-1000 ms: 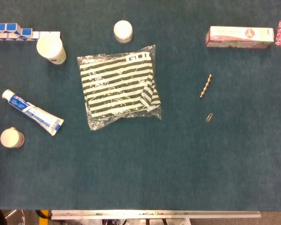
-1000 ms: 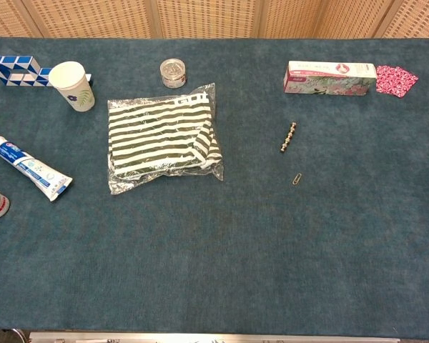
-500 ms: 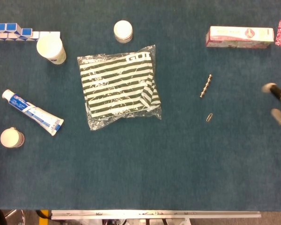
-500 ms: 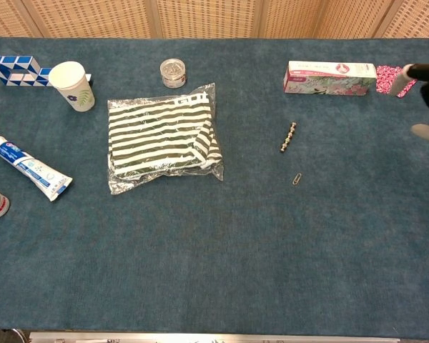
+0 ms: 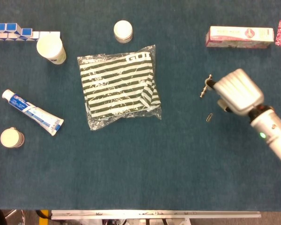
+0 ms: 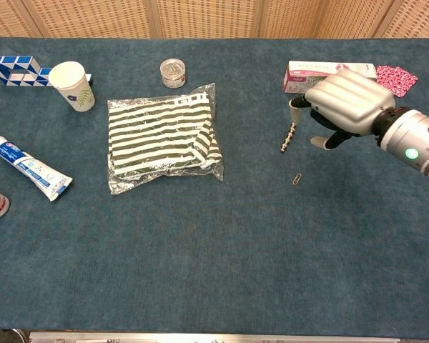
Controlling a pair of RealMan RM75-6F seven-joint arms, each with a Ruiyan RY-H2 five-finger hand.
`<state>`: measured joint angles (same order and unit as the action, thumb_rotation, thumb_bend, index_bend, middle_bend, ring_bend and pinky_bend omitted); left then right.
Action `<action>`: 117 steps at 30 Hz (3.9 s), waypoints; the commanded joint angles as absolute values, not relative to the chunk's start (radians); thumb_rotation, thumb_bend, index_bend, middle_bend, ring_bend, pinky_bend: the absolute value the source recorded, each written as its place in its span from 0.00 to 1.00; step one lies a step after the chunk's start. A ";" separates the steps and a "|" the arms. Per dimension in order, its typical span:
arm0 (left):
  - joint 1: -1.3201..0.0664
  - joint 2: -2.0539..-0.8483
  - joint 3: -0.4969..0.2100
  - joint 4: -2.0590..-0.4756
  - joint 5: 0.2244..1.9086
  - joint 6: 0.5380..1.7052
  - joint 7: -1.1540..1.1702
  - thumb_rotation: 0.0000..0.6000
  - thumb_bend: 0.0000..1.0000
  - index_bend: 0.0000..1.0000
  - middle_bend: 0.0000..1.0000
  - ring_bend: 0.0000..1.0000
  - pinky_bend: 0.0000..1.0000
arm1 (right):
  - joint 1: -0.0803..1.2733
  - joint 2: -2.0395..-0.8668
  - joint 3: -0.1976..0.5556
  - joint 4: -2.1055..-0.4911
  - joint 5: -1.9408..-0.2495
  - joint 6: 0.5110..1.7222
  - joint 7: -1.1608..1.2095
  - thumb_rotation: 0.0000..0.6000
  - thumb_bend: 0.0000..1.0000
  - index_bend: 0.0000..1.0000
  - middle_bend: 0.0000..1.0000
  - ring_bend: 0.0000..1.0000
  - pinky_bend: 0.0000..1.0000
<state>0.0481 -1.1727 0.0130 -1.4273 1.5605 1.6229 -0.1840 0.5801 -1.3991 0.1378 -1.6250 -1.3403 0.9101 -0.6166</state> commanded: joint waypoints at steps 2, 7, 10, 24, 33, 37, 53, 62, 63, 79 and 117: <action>0.051 -1.174 0.011 -1.424 1.555 1.622 -0.189 1.00 0.24 0.04 0.09 0.07 0.10 | 0.636 -1.479 0.152 -1.543 -1.277 0.865 -0.654 1.00 0.26 0.45 0.89 0.94 1.00; 0.052 -1.177 0.010 -1.422 1.553 1.620 -0.191 1.00 0.24 0.04 0.09 0.07 0.10 | 0.674 -1.533 0.150 -1.481 -1.224 0.841 -0.682 1.00 0.28 0.48 0.89 0.94 1.00; 0.053 -1.178 0.009 -1.420 1.552 1.620 -0.192 1.00 0.24 0.04 0.09 0.07 0.10 | 0.691 -1.556 0.145 -1.455 -1.197 0.833 -0.696 1.00 0.28 0.48 0.89 0.94 1.00; 0.057 -1.179 0.009 -1.405 1.541 1.606 -0.209 1.00 0.24 0.04 0.09 0.07 0.10 | 0.736 -1.596 0.104 -1.399 -1.113 0.827 -0.748 1.00 0.28 0.48 0.89 0.94 1.00; 0.060 -1.182 0.008 -1.396 1.536 1.602 -0.216 1.00 0.24 0.03 0.09 0.07 0.10 | 0.755 -1.623 0.080 -1.365 -1.082 0.833 -0.767 1.00 0.28 0.48 0.89 0.94 1.00; 0.062 -1.182 0.007 -1.393 1.533 1.601 -0.219 1.00 0.24 0.03 0.09 0.07 0.10 | 0.759 -1.642 0.074 -1.347 -1.071 0.840 -0.769 1.00 0.28 0.48 0.89 0.94 1.00; 0.065 -1.180 0.007 -1.381 1.525 1.588 -0.232 1.00 0.24 0.03 0.09 0.07 0.10 | 0.762 -1.677 0.056 -1.307 -1.066 0.880 -0.767 1.00 0.28 0.51 0.89 0.94 1.00; 0.065 -1.179 0.007 -1.377 1.521 1.582 -0.237 1.00 0.24 0.03 0.09 0.07 0.10 | 0.761 -1.700 0.051 -1.284 -1.064 0.893 -0.768 1.00 0.28 0.53 0.89 0.94 1.00; 0.065 -1.179 0.007 -1.377 1.521 1.582 -0.238 1.00 0.24 0.03 0.09 0.07 0.10 | 0.761 -1.702 0.051 -1.281 -1.065 0.894 -0.767 1.00 0.28 0.53 0.89 0.94 1.00; 0.068 -1.181 0.003 -1.370 1.519 1.584 -0.245 1.00 0.24 0.03 0.09 0.07 0.10 | 0.757 -1.702 0.062 -1.278 -1.074 0.907 -0.732 1.00 0.32 0.62 0.90 0.95 1.00; 0.070 -1.156 0.014 -1.439 1.549 1.604 -0.184 1.00 0.24 0.03 0.09 0.07 0.10 | 0.627 -1.323 0.007 -1.728 -1.201 0.787 -0.106 1.00 0.34 0.65 0.91 0.96 1.00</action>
<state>0.0701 -1.1564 0.0137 -1.4393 1.5489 1.6036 -0.1844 0.6285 -1.3249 0.0109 -1.7278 -1.1886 0.7916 -0.1124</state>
